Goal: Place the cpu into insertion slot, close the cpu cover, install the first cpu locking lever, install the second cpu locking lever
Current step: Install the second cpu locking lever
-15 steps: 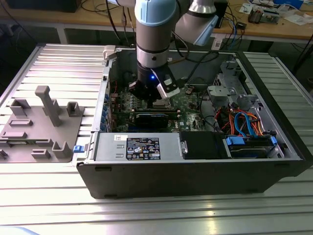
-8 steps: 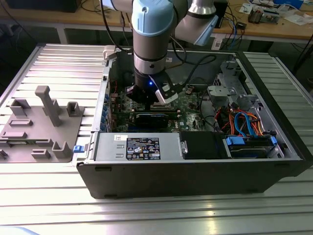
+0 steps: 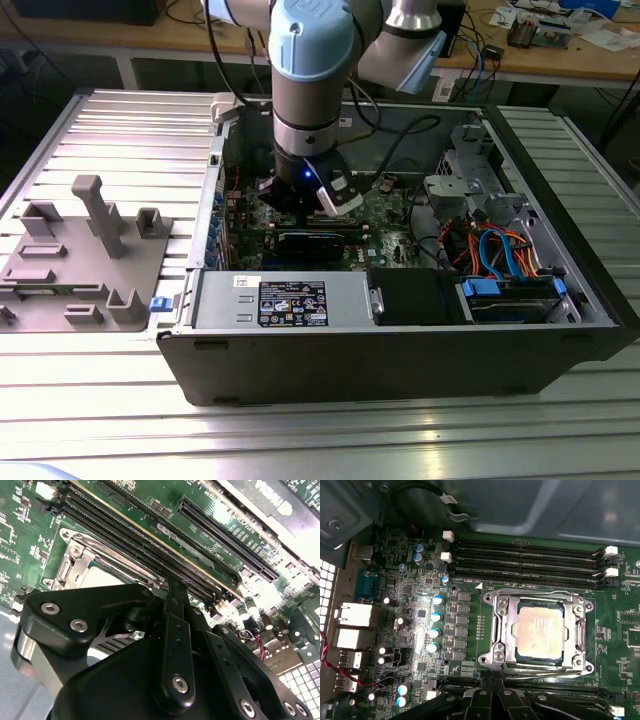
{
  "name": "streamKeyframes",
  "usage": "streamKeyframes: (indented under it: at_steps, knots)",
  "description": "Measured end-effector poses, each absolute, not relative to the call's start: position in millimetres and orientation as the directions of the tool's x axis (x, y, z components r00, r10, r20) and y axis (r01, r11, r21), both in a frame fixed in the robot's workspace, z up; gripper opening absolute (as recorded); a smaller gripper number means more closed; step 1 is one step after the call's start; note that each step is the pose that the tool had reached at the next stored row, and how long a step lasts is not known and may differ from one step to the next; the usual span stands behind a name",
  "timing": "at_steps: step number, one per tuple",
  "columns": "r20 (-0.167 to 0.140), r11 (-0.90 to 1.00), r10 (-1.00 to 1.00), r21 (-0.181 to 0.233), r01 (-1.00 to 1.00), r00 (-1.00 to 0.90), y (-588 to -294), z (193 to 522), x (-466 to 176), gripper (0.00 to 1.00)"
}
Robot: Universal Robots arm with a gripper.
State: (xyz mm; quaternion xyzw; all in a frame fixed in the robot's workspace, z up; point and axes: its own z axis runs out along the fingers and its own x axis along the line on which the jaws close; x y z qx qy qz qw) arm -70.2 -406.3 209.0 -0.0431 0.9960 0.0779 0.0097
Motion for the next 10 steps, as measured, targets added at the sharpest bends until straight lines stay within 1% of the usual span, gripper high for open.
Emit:
streamKeyframes:
  at_steps: [10]
  knots:
    - [-0.029, 0.977, -0.084, 0.192, -0.088, -0.996, -405.7, 202.3, -72.4, 0.11]
